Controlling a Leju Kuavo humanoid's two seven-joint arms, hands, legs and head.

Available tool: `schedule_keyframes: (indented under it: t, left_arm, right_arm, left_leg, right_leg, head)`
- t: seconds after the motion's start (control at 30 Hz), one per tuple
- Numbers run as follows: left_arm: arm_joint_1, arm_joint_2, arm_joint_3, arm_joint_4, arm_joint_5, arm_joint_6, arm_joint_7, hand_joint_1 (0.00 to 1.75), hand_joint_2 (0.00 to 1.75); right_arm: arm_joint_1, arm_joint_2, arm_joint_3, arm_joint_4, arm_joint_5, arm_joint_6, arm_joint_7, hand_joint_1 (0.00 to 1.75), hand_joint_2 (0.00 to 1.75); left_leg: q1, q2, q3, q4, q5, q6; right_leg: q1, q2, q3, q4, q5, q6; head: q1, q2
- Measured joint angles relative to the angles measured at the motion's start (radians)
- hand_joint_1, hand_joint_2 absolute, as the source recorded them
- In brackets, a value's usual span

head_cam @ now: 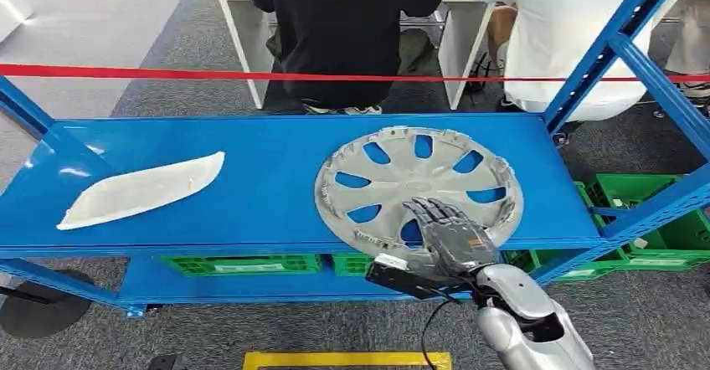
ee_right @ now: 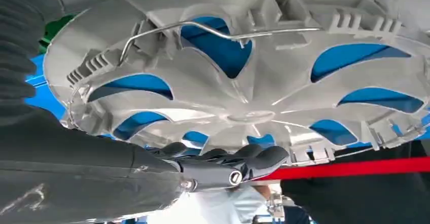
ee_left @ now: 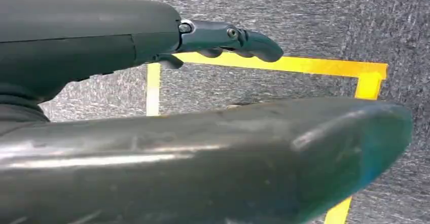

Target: Take the parts from the cabinet and place them on the table.

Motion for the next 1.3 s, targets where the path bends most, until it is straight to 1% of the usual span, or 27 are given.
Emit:
schedule_keyframes:
  t: [0.33,0.77,1.07,1.17,1.3]
  left_arm:
    - [0.0,0.003,0.0,0.0,-0.007,-0.003,-0.003,0.0,0.0]
    - [-0.001,0.005,0.0,0.0,-0.018,-0.006,-0.003,0.0,0.0]
    - [-0.001,0.006,-0.002,0.0,-0.028,-0.01,-0.002,0.0,0.0]
    - [-0.001,0.006,-0.002,0.0,-0.036,-0.012,-0.002,0.0,0.0]
    - [-0.001,0.007,-0.009,0.0,-0.05,-0.018,-0.001,0.0,0.0]
  right_arm:
    - [-0.001,0.0,0.011,0.013,-0.002,0.01,0.002,0.0,1.75]
    - [-0.02,0.0,0.042,0.085,0.002,0.023,0.003,0.0,1.75]
    - [-0.06,0.001,0.058,0.16,0.013,0.027,0.005,0.0,1.75]
    - [-0.073,0.006,0.06,0.178,0.026,0.007,0.013,0.0,1.75]
    - [-0.113,0.029,0.06,0.227,0.079,-0.026,0.029,0.0,1.75]
  left_leg:
    - [0.0,0.0,0.0,0.0,0.0,0.0]
    - [0.0,0.0,0.0,0.0,0.0,0.0]
    - [0.0,0.0,0.0,0.0,0.0,0.0]
    - [0.0,0.0,0.0,0.0,0.0,0.0]
    - [0.0,0.0,0.0,0.0,0.001,-0.002]
  right_leg:
    - [0.0,0.0,0.0,0.0,0.0,0.0]
    - [0.0,0.0,0.0,0.0,0.0,0.0]
    - [0.0,0.0,0.001,0.0,0.0,0.0]
    - [0.0,0.0,0.001,0.0,0.0,0.0]
    - [0.0,0.001,0.0,0.0,0.001,-0.001]
  head:
    - [0.0,0.0]
    - [0.0,0.0]
    - [0.0,0.0]
    - [0.0,0.0]
    - [0.0,0.0]
